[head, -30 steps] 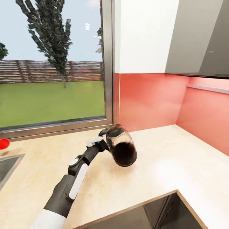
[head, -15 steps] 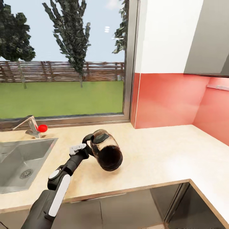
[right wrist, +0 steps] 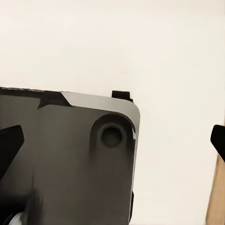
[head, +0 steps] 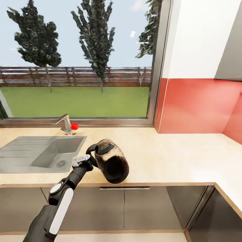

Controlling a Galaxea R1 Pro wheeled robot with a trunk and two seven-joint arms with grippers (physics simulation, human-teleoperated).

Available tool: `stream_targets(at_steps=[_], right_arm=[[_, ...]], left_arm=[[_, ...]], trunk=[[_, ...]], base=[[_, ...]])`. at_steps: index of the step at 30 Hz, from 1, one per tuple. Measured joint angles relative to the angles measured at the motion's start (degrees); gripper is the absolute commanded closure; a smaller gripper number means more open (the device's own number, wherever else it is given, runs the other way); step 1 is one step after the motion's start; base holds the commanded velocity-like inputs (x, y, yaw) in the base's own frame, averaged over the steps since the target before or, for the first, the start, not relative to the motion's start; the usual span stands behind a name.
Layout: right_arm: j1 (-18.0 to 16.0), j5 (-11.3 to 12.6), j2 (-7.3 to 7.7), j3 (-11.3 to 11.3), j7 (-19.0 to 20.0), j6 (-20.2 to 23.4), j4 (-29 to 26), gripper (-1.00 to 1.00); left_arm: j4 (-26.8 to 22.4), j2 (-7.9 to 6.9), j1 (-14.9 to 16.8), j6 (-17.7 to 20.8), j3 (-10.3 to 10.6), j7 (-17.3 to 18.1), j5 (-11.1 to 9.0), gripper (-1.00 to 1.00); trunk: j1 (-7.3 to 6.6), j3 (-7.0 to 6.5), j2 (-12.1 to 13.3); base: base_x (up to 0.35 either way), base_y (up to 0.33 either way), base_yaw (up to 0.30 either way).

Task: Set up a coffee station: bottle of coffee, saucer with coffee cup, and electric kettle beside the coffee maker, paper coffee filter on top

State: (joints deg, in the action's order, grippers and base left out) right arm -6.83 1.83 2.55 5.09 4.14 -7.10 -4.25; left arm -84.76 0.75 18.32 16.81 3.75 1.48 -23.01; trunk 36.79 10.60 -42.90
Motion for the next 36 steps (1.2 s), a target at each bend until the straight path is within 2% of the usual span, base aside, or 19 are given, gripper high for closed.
stream_targets(at_steps=[24,33,36], right_arm=[[0.0,0.0,0.41,0.0,0.0,0.0,0.0,-1.00],[0.0,-0.1,0.41,0.0,-0.1,0.0,0.0,-1.00],[0.0,-0.1,0.41,0.0,-0.1,0.0,0.0,-1.00]], left_arm=[[0.0,0.02,0.0,0.0,0.1,-0.1,-0.1,1.00],[0.0,0.01,0.0,0.0,-0.1,-0.2,0.1,1.00],[0.1,0.03,0.0,0.0,-0.1,-0.3,0.2,1.00]], trunk=[[-0.01,-0.09,0.0],[-0.01,-0.09,0.0],[-0.04,-0.09,0.0]], base=[[-0.332,0.025,0.015],[-0.273,0.222,0.244],[0.002,0.231,0.276]])
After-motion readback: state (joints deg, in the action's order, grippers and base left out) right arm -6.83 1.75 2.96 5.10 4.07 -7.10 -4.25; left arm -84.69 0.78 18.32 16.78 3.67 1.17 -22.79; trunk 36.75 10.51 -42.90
